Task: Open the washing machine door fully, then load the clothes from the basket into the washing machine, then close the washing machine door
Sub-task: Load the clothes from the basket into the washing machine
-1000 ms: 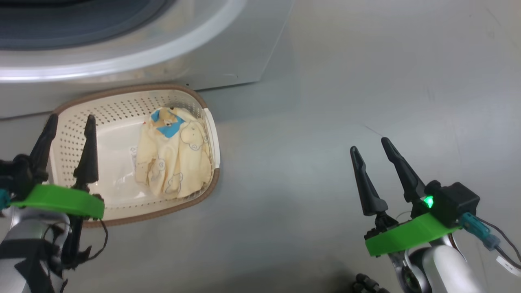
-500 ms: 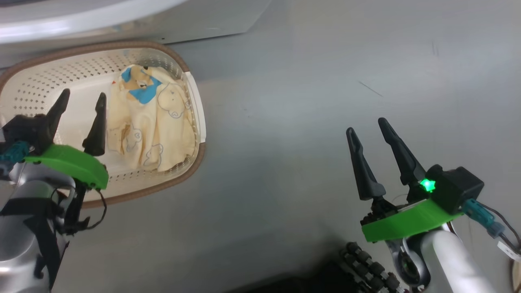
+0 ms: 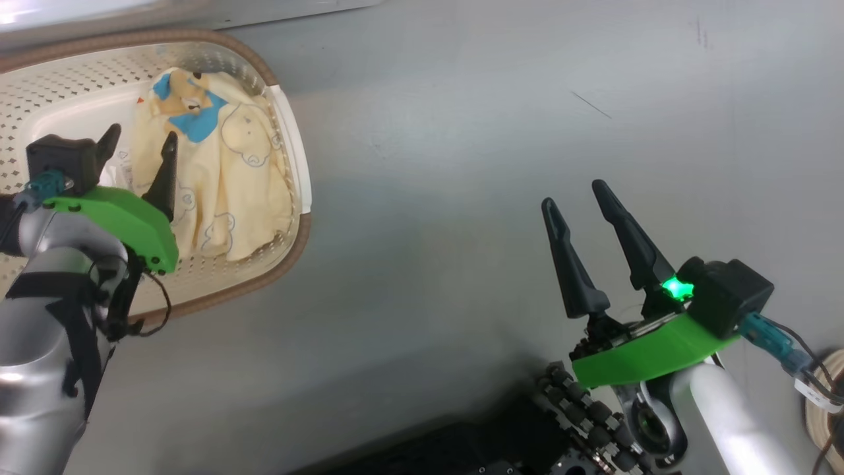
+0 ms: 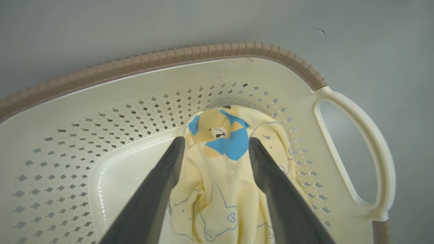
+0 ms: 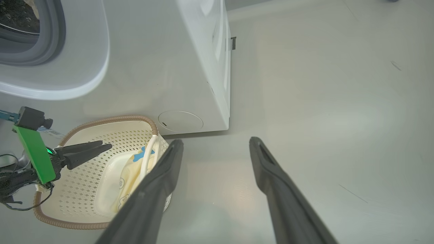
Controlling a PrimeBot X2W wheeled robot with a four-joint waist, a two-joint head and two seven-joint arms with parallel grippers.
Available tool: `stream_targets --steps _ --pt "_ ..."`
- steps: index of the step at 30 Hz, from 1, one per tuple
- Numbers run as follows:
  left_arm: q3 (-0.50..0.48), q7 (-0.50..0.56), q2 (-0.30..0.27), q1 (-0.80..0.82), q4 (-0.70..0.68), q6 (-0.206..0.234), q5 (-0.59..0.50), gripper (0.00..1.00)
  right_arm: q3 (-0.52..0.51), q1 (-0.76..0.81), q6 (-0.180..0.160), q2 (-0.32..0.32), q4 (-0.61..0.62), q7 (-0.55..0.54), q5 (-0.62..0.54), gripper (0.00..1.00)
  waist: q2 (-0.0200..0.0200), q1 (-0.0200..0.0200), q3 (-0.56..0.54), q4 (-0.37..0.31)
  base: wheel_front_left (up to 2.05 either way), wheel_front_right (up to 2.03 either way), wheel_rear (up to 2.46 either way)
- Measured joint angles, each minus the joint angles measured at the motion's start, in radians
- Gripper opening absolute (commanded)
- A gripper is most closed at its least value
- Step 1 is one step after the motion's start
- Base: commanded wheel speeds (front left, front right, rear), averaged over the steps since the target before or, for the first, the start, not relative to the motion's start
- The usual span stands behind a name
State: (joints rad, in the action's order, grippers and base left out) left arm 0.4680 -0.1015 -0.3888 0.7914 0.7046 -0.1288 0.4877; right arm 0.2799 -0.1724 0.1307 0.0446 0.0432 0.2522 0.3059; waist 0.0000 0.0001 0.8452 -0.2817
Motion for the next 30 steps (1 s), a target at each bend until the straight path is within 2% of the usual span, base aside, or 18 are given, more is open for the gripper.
stream_targets --steps 4,12,21,30 --pt "0.043 0.041 0.018 0.045 0.045 -0.002 0.016 1.00 0.016 0.000 0.000 0.000 0.001 0.000 0.012 1.00 0.0000 0.0000 0.016 -0.014 0.00 0.00 0.00" --pt "0.067 0.117 0.033 0.059 0.142 -0.002 0.064 1.00 0.026 -0.020 0.000 0.000 0.001 0.000 0.021 1.00 0.0000 -0.0002 0.023 -0.030 0.00 0.00 0.00" --pt "0.082 0.176 0.053 0.060 0.166 -0.002 0.171 1.00 0.029 -0.019 0.000 0.000 0.003 0.000 0.028 1.00 0.0000 -0.0001 0.038 -0.037 0.00 0.00 0.00" --pt "0.086 0.199 0.057 0.088 0.201 -0.002 0.192 1.00 0.042 -0.019 0.000 0.000 0.005 0.000 0.028 1.00 0.0000 -0.0001 0.068 -0.047 0.00 0.00 0.00"
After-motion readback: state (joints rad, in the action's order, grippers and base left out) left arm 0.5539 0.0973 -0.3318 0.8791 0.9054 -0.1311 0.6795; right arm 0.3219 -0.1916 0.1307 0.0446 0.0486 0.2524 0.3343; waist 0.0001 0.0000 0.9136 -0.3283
